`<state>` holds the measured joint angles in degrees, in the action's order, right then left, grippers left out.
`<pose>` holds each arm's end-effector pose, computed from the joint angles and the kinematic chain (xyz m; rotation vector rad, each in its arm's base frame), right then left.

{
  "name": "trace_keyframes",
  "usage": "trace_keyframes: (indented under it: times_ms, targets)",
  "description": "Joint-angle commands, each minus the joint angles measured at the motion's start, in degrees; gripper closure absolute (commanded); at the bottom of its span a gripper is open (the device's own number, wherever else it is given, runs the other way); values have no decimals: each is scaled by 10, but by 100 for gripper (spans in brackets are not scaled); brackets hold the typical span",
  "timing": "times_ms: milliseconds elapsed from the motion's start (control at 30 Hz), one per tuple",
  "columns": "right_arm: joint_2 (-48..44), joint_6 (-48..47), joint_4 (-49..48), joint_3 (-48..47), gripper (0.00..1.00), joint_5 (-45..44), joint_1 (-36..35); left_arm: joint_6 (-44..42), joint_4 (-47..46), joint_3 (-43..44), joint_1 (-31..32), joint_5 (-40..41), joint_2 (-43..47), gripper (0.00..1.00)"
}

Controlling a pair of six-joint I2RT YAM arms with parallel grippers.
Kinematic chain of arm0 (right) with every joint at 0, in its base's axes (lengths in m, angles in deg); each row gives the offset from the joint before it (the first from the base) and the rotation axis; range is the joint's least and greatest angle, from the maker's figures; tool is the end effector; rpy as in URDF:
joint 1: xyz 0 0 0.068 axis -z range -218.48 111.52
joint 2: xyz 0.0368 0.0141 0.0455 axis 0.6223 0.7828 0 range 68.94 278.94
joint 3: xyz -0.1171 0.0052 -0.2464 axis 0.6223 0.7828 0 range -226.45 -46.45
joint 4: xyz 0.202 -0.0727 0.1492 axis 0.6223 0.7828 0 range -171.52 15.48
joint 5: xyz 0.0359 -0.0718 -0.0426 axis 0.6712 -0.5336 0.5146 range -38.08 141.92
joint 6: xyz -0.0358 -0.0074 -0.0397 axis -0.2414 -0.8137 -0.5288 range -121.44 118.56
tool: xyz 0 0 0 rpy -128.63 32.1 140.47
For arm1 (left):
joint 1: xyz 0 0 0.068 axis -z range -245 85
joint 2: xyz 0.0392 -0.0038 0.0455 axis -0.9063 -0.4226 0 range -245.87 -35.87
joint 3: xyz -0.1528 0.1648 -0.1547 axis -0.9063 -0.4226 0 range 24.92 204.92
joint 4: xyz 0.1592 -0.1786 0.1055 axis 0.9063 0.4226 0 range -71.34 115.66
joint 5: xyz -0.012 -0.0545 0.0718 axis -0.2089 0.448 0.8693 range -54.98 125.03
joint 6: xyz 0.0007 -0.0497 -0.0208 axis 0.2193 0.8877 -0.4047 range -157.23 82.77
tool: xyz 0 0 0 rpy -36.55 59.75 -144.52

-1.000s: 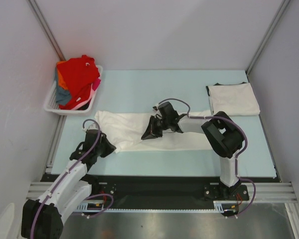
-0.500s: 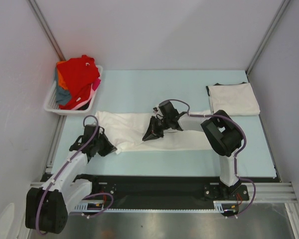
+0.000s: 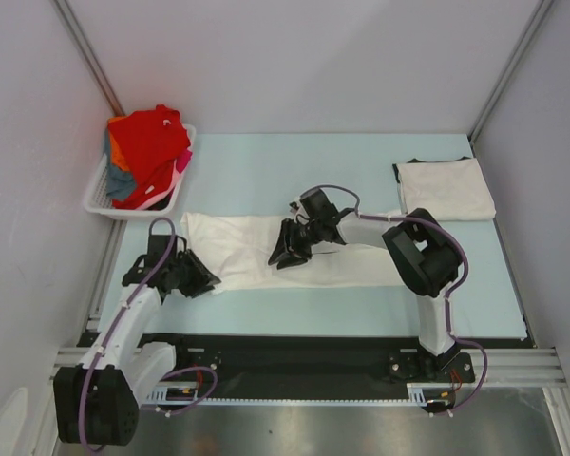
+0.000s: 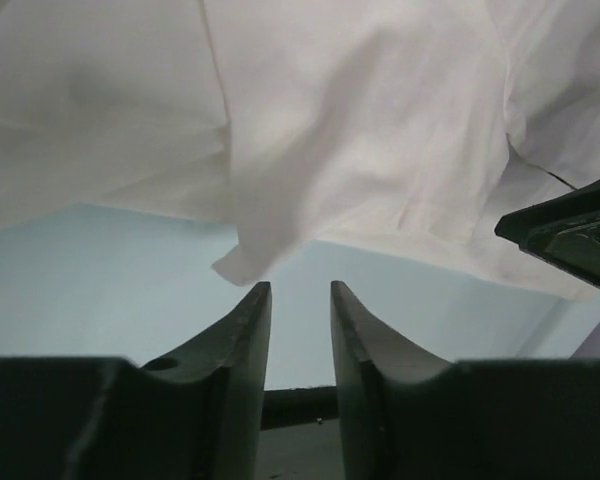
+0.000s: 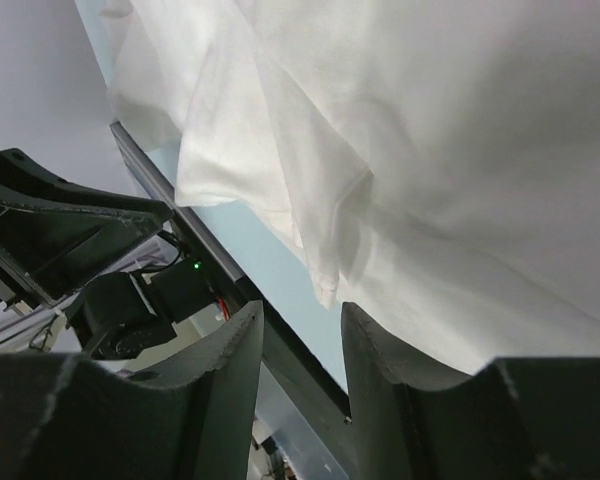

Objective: Fold and stack the t-shirts
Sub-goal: Fold the tshirt

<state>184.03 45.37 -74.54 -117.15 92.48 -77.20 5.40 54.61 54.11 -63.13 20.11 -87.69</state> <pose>0.3070 0.2759 0.1452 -0.1624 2.7893 1.4112 0.1622 -0.0144 0.1897 -0.8364 2.5336 -0.6073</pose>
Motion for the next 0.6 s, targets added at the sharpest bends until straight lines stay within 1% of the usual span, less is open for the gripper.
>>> trace_keyframes:
  times_ms: [0,33,67,100,133,167,300,333,367,433,467,500,533,567]
  targets:
    - [1,-29,34,-30,57,-21,-8,-14,18,26,-5,-19,1,62]
    - [0,-36,41,-42,58,-28,-9,-13,20,29,-6,-14,9,59]
    - [-1,-43,52,-50,58,-35,-15,-15,23,32,-6,-9,18,47]
    - [-1,-60,73,-58,60,-48,-18,-15,27,44,-5,0,39,39]
    - [-2,-65,84,-71,60,-57,-21,-16,39,51,-5,14,48,34]
    - [-6,-70,90,-75,61,-71,-28,-18,40,57,-6,18,57,32]
    - [-16,-94,111,-107,63,-98,-56,-30,39,96,-5,25,49,32]
    - [-17,-102,115,-111,63,-106,-64,-36,32,104,-5,33,30,32]
    - [-19,-101,111,-111,63,-122,-71,-43,31,111,-6,64,20,32]
    - [-22,-77,95,-102,63,-130,-90,-45,4,123,-6,82,-14,33]
    - [-31,-60,65,-80,60,-144,-96,-43,-10,124,-6,73,-27,33]
    - [-37,-26,12,-60,59,-158,-108,-38,-44,124,-6,58,-48,34]
    - [-46,-3,12,-39,58,-158,-114,-38,-62,122,-6,58,-58,34]
    - [-52,15,-46,-21,57,-173,-121,-35,-83,119,-6,36,-68,34]
